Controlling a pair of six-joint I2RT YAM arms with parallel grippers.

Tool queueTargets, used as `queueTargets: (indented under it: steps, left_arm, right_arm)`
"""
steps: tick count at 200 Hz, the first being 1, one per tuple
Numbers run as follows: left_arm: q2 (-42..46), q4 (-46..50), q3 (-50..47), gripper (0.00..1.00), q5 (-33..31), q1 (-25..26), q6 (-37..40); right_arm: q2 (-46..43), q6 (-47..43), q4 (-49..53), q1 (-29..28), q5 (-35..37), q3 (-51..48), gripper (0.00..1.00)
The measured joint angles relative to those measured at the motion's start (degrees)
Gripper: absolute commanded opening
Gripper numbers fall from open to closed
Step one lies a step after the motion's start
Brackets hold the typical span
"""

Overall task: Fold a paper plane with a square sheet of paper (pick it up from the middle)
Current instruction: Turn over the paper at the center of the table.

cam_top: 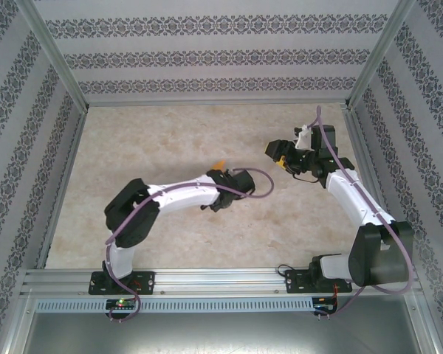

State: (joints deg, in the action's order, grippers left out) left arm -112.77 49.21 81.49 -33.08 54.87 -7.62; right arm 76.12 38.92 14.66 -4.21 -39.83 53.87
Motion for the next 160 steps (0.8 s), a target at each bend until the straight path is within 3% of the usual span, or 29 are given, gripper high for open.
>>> queueTargets:
  steps: [35,60,89,108,116,160]
  left_arm:
    - [-3.7,-2.0,-0.3,0.26,-0.1,3.6,0.1]
    - [-4.1,-3.5,-0.3,0.38,3.4,5.2,-0.3]
    - [-4.1,-4.9,-0.3,0.43,8.1,5.6,-0.8]
    - [-4.0,-5.3,-0.3,0.47,12.4,5.5,-1.2]
    - [-3.8,-5.4,-0.3,0.54,14.5,5.5,-1.5]
    - [2.4,-6.1,-0.4,0.57,27.7,3.2,-3.2]
  right_arm:
    - [0.0,-0.8,2.2,0.0,0.0,1.0,0.66]
    - [0.2,-1.4,3.2,0.0,0.0,2.3,0.66]
    - [0.5,-1.5,3.9,0.0,0.0,2.6,0.65]
    - [0.7,-1.4,4.0,0.0,0.0,2.6,0.65]
    - [0.7,-1.4,4.0,0.0,0.0,2.5,0.65]
    - [-0.2,-1.4,4.0,-0.1,0.0,-0.3,0.60]
